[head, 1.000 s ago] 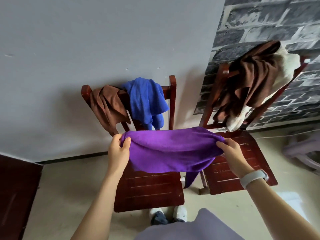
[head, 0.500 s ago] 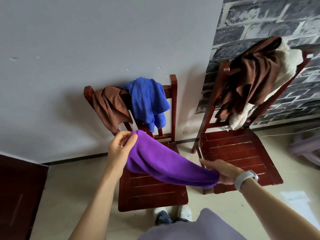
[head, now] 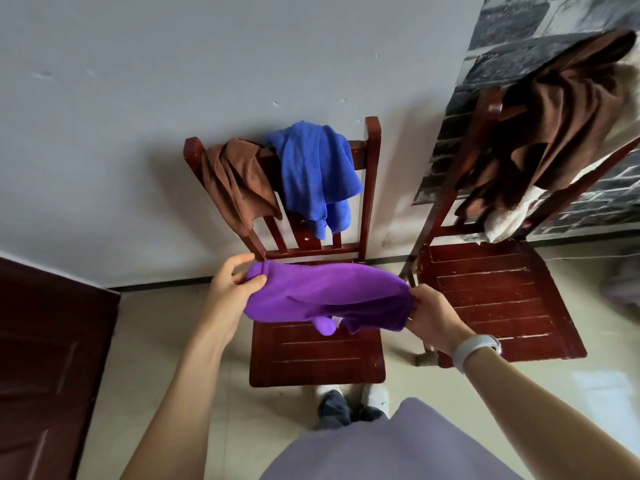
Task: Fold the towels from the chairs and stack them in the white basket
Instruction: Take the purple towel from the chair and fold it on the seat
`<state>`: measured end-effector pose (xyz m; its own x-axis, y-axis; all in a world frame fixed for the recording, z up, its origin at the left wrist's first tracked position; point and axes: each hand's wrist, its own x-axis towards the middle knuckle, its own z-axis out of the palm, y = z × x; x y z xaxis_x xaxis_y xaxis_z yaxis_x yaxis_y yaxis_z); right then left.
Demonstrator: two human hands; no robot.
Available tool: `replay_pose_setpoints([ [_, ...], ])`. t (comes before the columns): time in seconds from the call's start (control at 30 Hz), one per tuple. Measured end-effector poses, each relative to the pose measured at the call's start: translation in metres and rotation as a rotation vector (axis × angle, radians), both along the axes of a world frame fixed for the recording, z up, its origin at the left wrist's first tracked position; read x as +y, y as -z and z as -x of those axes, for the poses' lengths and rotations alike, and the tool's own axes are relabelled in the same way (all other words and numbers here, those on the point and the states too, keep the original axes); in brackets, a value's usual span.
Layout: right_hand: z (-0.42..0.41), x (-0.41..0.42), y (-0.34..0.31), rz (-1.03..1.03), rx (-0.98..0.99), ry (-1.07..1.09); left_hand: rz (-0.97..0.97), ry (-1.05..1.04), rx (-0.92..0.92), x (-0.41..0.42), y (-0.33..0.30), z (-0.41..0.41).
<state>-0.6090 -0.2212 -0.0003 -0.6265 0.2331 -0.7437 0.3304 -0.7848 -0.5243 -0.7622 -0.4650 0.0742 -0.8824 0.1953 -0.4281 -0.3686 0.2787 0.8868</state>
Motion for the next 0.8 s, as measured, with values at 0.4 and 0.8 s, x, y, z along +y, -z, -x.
replay_pose_setpoints([
  [0.4,-0.04,0.013,0.037,0.081,-0.462,-0.461,0.136,0.177,0.028,-0.015,0.045,-0.03],
  [0.8,-0.051,0.007,0.068,-0.028,-0.355,-0.325,0.333,0.22,0.236,-0.008,0.081,-0.042],
])
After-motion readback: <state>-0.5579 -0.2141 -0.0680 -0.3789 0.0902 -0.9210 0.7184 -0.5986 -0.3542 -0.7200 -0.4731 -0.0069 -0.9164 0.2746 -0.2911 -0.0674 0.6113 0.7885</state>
